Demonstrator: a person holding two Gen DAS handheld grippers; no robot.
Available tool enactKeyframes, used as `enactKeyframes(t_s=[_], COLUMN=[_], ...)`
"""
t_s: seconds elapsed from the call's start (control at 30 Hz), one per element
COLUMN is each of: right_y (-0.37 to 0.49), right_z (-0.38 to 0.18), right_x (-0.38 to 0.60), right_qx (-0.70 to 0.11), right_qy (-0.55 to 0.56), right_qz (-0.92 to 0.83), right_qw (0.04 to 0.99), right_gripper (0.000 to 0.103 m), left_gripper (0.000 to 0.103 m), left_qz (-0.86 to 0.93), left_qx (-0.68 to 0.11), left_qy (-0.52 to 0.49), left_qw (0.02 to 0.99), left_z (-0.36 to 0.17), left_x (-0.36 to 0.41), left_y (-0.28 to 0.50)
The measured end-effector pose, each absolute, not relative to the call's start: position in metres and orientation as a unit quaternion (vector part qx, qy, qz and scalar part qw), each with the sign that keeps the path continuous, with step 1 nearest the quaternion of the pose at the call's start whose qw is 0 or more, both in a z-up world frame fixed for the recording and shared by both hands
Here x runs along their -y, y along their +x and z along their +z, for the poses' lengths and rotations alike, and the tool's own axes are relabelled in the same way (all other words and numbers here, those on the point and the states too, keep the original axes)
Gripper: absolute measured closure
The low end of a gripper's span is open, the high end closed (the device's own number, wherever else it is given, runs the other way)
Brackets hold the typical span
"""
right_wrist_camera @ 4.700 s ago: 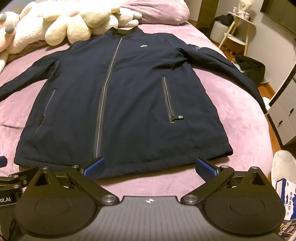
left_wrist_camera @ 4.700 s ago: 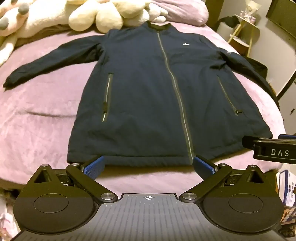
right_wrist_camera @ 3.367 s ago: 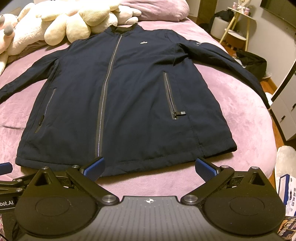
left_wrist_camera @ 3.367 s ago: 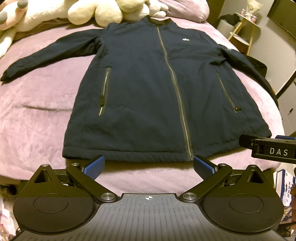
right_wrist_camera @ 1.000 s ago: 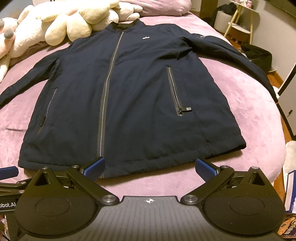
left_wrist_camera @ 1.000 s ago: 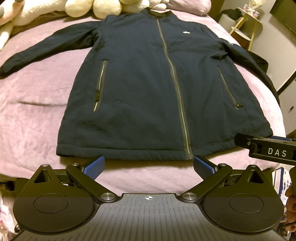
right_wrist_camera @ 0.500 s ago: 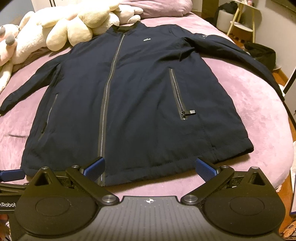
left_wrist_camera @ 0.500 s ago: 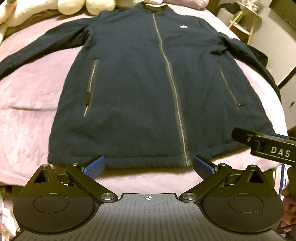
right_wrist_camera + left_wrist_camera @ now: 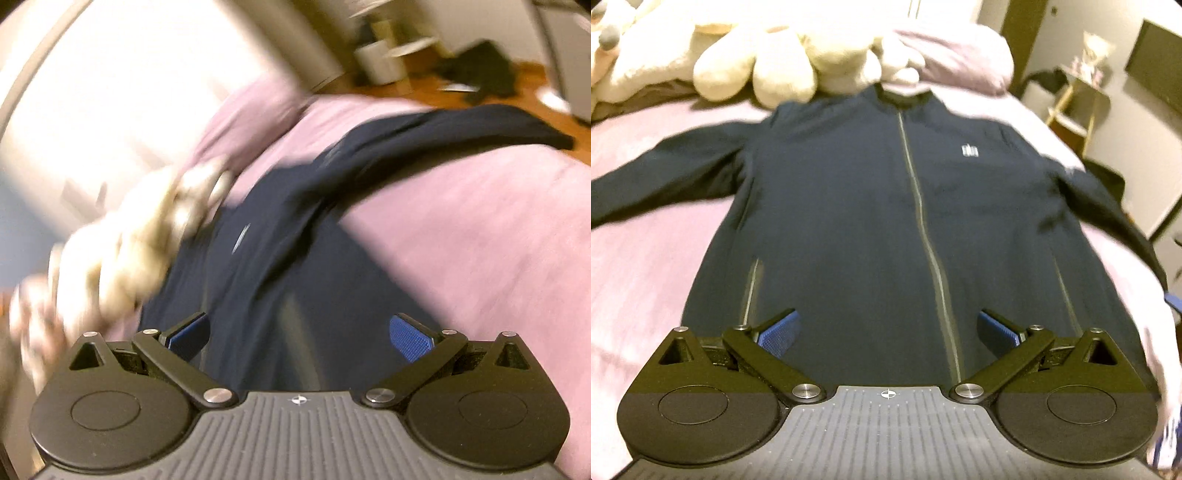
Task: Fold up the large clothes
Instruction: 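Grasp a navy jacket sleeve with the right gripper and fold it across the body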
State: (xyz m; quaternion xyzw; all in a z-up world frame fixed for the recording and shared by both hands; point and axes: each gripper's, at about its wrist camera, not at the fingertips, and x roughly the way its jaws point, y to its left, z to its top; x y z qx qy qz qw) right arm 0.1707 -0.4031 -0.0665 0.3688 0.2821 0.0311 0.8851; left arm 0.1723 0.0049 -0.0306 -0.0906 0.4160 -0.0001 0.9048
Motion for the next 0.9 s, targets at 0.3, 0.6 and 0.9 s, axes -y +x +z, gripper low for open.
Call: enactKeyframes(t_s=[0.3,0.6,0.9], right_y=[0.251,0.271,0.296], right_z=[-0.139,-0.204,-0.193], right_x=[0.569,0.609,0.627], right_qx=[-0.195,-0.104,-0.171], right_qy=[0.582,0.697,0.659], right_qz=[-0.141,-0.185,-0.207], right_qw=[0.776,0.684,0.703], right_gripper=[0.054,0.056,0.086], left_gripper=[0.0,0.0,0.0], left_qz=[0.046,0.037,0.004], left_qx=[-0.406,-0.425,-0.422], left_qy=[-0.111,-0.108,-0.111], left_qw=[0.906,0.898,0.9], left_z=[-0.072,-0.101,-0.101], left_x=[-0.007,-0.017,-0.029], left_y=[0.243,0.248,0.243])
